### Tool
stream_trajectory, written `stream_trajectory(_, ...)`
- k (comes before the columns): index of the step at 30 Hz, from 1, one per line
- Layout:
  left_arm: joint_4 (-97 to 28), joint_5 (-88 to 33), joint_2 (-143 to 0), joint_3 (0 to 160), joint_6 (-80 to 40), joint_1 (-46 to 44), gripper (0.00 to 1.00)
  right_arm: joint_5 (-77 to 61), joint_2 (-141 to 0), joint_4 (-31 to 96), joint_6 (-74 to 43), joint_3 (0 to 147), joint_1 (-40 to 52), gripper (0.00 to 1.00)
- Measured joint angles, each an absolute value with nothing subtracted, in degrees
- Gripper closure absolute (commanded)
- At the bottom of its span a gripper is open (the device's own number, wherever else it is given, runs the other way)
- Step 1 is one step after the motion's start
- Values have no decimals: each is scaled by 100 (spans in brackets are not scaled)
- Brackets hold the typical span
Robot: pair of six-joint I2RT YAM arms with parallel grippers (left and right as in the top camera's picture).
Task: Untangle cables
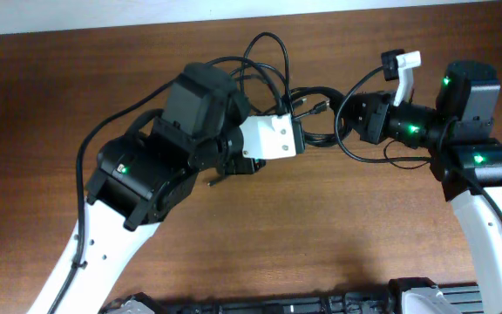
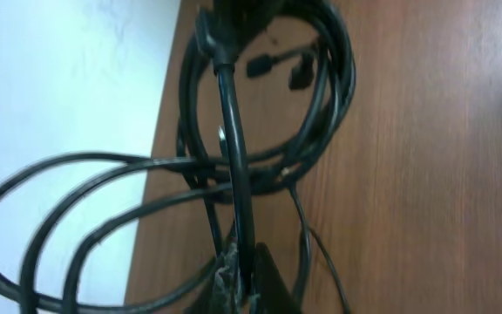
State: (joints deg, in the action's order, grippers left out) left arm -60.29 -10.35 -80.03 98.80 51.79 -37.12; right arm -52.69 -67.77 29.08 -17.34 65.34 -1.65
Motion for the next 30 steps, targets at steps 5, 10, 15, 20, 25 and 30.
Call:
stream_trajectory(5,-6429,-847,-8003,9880,5113,-3717,80,-5225,-6777,2875,-1741,6534,-292,96)
stream_trajectory(10,-6628,-742,-8003,9880,5089,-3717,26,-5070,-6777,2867,-1787,6534,-569,96)
stream_trajectory(15,-6615,-742,-8003,9880,5070,-3717,19,-5070,-6777,2840,-1802,6534,-587,96)
stream_trajectory(20,-6442,-1007,-8003,9880,5081,-3717,8,-5496,-6777,2652,-1806,6534,-587,96)
stream_trajectory(25,-6248,-1612,-8003,9880,5098,-3717,7,-6001,-6777,2495,-1841,6534,-587,96)
stream_trajectory(30,-6084,-2040,-8093,9880,5113,-3717,1,-6257,-6777,2477,-1870,6534,-587,96)
